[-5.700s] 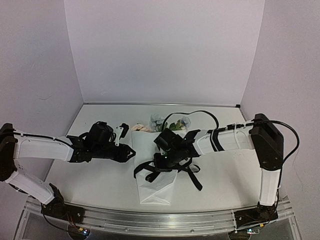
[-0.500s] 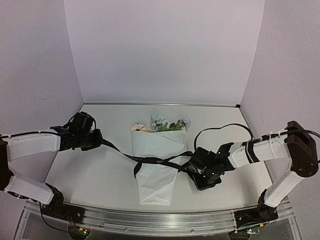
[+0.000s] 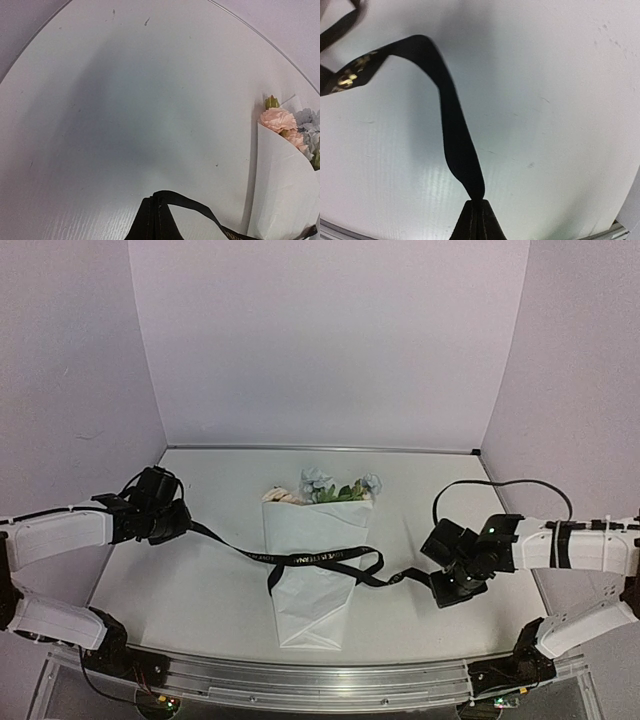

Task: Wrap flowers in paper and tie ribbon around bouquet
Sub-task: Cross the ribbon over the folded bouquet.

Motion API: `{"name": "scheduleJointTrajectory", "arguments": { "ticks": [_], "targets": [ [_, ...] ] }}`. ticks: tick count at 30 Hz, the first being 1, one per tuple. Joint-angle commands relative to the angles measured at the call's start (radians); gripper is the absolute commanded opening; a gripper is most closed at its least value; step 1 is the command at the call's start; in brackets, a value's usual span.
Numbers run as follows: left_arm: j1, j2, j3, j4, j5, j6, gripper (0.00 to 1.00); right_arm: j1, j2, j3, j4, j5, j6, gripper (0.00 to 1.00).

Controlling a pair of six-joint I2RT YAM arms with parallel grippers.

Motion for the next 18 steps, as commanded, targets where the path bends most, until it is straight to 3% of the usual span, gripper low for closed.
{"name": "scheduleJointTrajectory", "arguments": {
  "ticks": [1,7,18],
  "targets": [
    [0.030,-0.020,-0.011,-0.072,-0.122,-0.051,0.00,-0.111,-0.031,0.013,-0.141,0.032,-0.029,0.00],
    [0.108,0.001,-0.037,-0.117,-0.153,-0.081,0.00,-0.277,0.049,0.129,-0.149,-0.043,-0.060,0.00],
    [0.282,0.054,-0.077,-0.094,-0.094,-0.051,0.00,-0.532,0.217,0.337,-0.207,-0.035,-0.079,0.00]
  ]
}}
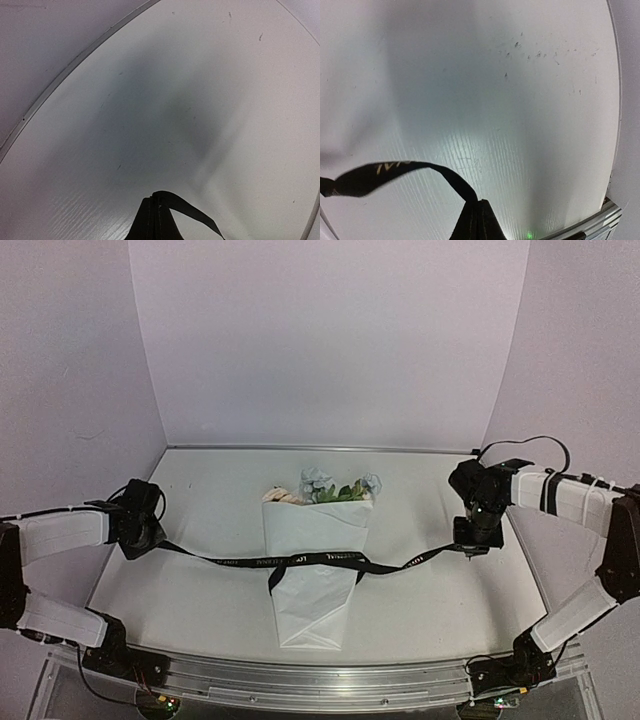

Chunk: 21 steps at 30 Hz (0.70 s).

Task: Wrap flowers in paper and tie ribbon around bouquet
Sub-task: Cross the ribbon over the folded bouquet.

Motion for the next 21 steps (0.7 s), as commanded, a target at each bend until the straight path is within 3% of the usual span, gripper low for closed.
{"name": "scheduleJointTrajectory", "arguments": {
  "ticks": [1,10,16,19,21],
  "targets": [
    [0.103,0.032,-0.001,0.007,0.029,0.019,0.00,-0.075,0.040,0.045,-0.064,0.016,-0.006,0.00],
    [0.242,0.102,0.068,0.042,0.113,0.048,0.00,-0.142,0.070,0.046,-0.113,-0.023,0.008,0.00],
    [0.257,0.159,0.101,0.080,0.218,0.048,0.05,-0.142,0.069,0.018,-0.114,-0.044,0.018,0.01],
    [0.257,0.161,0.101,0.090,0.264,0.056,0.19,-0.141,0.072,0.020,-0.116,-0.064,0.004,0.15],
    [0.257,0.134,0.092,0.091,0.267,0.068,0.42,-0.141,0.065,0.022,-0.117,-0.094,-0.005,0.33]
  ]
}}
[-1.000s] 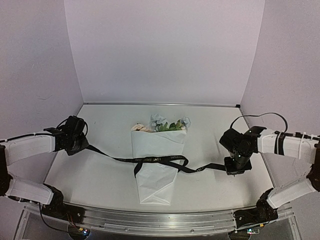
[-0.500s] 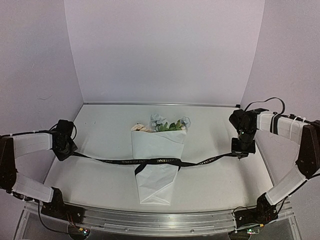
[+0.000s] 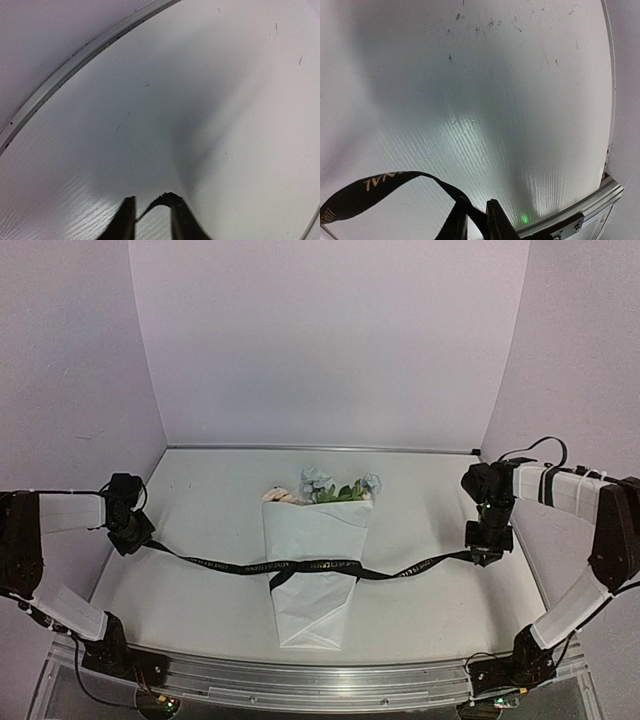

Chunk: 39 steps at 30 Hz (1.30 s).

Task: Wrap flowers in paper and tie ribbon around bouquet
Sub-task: Cross the ribbon over the folded bouquet, then tie the ribbon around the folded bouquet.

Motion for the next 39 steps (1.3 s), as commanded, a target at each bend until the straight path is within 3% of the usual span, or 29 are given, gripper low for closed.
{"name": "scheduleJointTrajectory", "arguments": {
  "ticks": [1,4,6,13,18,26,32,39],
  "targets": [
    [0.004,-0.047,0.024,0.028,0.054,0.035,0.51,0.000,-0.014,0.003,-0.026,-0.044,-0.019,0.43],
    [0.004,-0.121,0.024,0.042,0.098,0.106,0.68,0.006,-0.059,-0.007,-0.025,-0.048,-0.052,0.66],
    [-0.004,-0.159,0.043,0.035,0.117,0.146,0.77,0.030,-0.089,-0.007,-0.018,-0.033,-0.104,0.74],
    [-0.277,-0.181,0.127,0.028,0.055,0.280,0.83,0.223,-0.125,-0.067,0.234,-0.104,-0.359,0.90],
    [-0.419,-0.165,0.126,0.119,0.135,0.398,0.83,0.361,-0.063,-0.137,0.490,-0.224,-0.604,0.93],
    [-0.650,-0.113,0.078,0.263,0.291,0.769,0.76,0.463,0.060,-0.142,0.681,-0.341,-0.754,0.93],
    [-0.700,-0.052,0.070,0.269,0.362,1.081,0.76,0.517,0.152,-0.098,0.714,-0.328,-0.836,0.92],
    [-0.701,0.048,0.072,0.250,0.382,1.260,0.76,0.537,0.209,-0.088,0.829,-0.246,-0.840,0.88]
  ]
}}
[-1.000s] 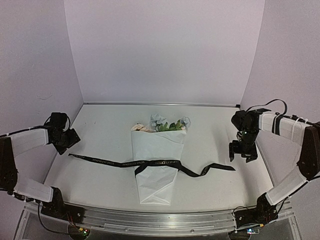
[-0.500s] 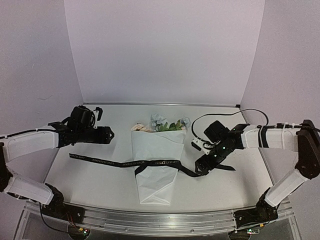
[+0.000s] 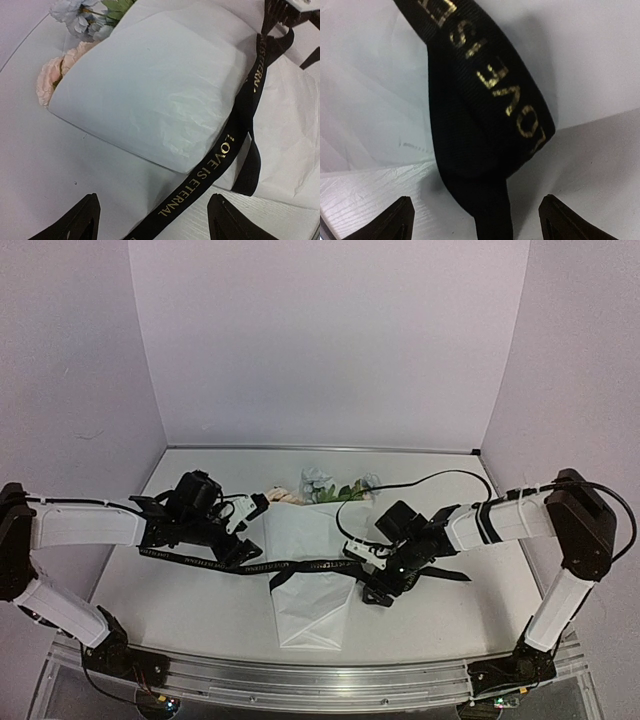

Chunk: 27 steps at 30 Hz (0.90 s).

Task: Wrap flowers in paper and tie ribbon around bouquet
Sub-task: Tie the ribbon around the folded bouquet.

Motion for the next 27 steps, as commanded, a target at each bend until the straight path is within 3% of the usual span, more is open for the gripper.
{"name": "scheduleJointTrajectory", "arguments": {
  "ticks": [1,13,19,24,27],
  "targets": [
    [-0.001,0.074,-0.001,0.022,0.034,0.185,0.76,0.005,0.024,0.042,0.105,0.051,-0.012,0.87],
    [-0.007,0.242,0.060,0.003,0.042,0.312,0.75,0.011,0.040,0.035,0.121,0.029,0.037,0.71],
    [-0.010,0.286,0.057,0.078,0.042,0.323,0.74,0.013,0.047,0.035,0.121,0.025,0.055,0.65],
    [-0.012,0.301,0.067,0.100,0.046,0.327,0.65,0.015,0.045,0.031,0.118,0.021,0.061,0.60],
    [-0.016,0.310,0.074,0.092,0.038,0.318,0.54,0.016,0.044,0.031,0.108,0.025,0.065,0.51]
  ]
}}
